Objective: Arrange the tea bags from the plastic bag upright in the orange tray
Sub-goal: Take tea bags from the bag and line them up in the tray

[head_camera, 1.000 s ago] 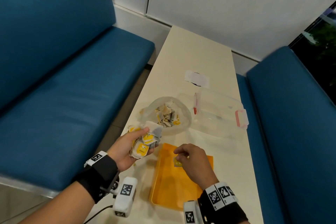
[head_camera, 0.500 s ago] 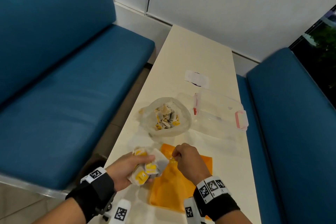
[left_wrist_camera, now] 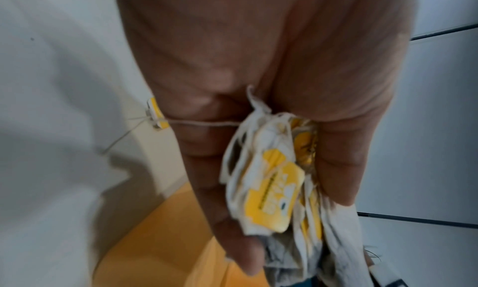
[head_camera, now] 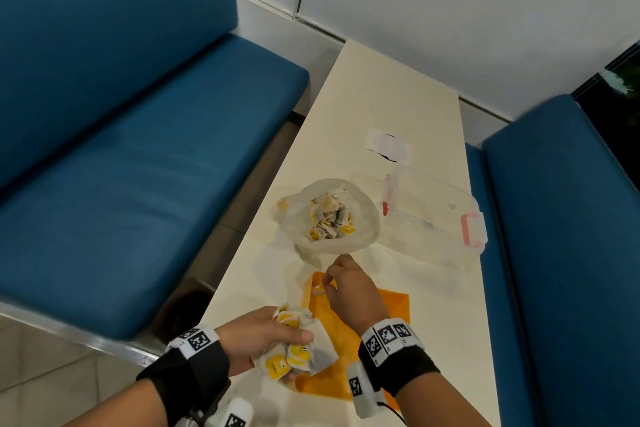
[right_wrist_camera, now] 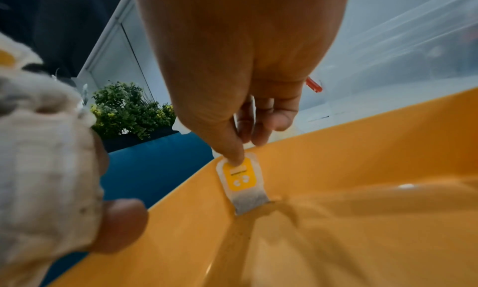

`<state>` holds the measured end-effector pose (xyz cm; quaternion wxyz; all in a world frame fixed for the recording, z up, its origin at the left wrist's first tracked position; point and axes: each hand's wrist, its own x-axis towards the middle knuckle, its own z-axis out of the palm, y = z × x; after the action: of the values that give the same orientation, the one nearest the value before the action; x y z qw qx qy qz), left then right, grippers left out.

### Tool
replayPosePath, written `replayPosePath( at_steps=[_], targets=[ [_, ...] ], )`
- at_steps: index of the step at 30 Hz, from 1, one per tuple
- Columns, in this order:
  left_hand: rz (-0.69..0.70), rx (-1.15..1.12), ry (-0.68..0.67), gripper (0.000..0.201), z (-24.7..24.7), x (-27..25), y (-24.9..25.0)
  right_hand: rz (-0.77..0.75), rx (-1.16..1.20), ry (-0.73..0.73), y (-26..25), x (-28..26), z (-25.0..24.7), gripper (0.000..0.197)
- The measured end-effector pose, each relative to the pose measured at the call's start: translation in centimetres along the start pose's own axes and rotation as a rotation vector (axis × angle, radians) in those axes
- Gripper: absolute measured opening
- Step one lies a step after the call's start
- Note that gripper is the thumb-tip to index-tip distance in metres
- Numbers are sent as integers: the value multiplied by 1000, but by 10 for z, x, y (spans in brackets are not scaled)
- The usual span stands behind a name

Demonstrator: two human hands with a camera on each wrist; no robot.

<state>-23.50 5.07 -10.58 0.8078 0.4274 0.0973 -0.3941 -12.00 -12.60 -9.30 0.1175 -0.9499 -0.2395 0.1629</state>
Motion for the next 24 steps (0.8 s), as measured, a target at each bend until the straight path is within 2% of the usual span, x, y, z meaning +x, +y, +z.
replayPosePath(
  at_steps=[11, 24],
  targets=[
    [25, -22, 13, 56, -7, -2, -4, 18, 109, 136, -4, 9, 17, 10],
    [25, -86, 15, 50, -10, 0, -5, 31, 42, 151, -7, 14, 16, 9]
  ],
)
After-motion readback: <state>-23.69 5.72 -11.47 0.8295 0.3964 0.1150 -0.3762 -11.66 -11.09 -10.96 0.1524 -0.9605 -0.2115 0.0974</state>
